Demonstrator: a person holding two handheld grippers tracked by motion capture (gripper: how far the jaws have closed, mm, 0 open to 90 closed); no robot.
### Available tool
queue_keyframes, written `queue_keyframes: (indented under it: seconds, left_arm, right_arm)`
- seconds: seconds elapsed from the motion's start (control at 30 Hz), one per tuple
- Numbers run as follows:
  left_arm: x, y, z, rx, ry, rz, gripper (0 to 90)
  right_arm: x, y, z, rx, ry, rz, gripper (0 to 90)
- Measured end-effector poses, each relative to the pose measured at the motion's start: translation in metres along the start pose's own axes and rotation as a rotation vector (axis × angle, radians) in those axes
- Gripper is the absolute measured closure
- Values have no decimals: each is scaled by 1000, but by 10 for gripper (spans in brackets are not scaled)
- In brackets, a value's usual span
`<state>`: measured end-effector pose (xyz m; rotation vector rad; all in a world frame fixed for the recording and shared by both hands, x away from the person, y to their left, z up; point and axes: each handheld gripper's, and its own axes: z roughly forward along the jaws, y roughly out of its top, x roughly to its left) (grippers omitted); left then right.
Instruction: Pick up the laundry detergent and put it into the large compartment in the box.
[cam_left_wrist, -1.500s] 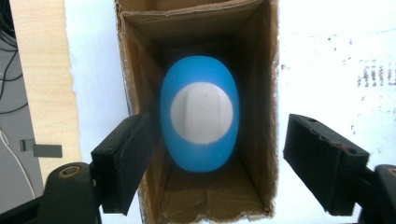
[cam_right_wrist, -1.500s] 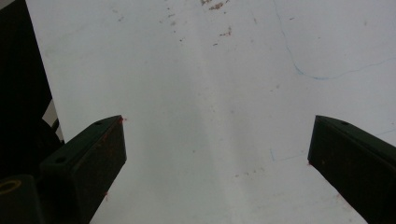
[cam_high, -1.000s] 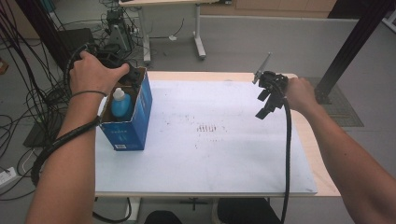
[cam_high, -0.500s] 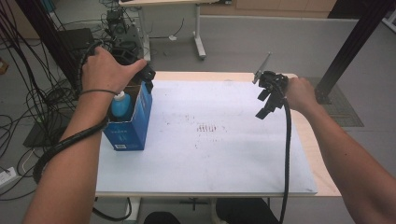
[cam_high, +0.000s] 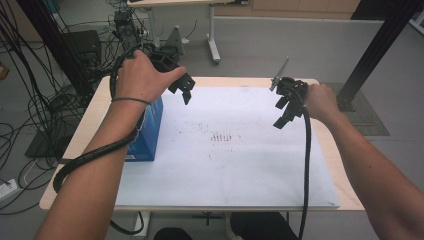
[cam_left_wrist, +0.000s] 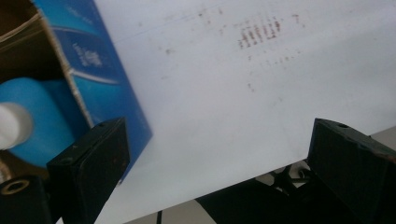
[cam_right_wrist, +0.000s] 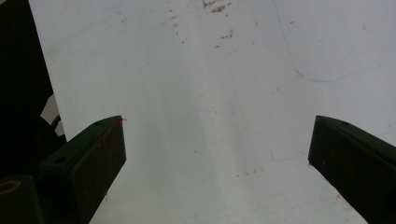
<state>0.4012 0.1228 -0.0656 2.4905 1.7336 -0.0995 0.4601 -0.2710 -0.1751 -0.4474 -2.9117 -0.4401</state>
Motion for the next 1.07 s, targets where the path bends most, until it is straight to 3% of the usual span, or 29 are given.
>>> queue_keyframes:
  seconds: [0.2,0.43,0.8,1.07]
  left_arm:
    - [-30,11,11,24,1,56,63]
    - [-52,21,28,48,2,103,58]
    - [-70,29,53,74,-10,133,59]
    - [-72,29,57,72,-16,141,59]
  right_arm:
    - [0,0,1,-1,4,0,40]
    - [1,1,3,8,3,-2,39]
    - [2,1,1,12,-3,-1,39]
    - [4,-1,1,7,-2,-3,39]
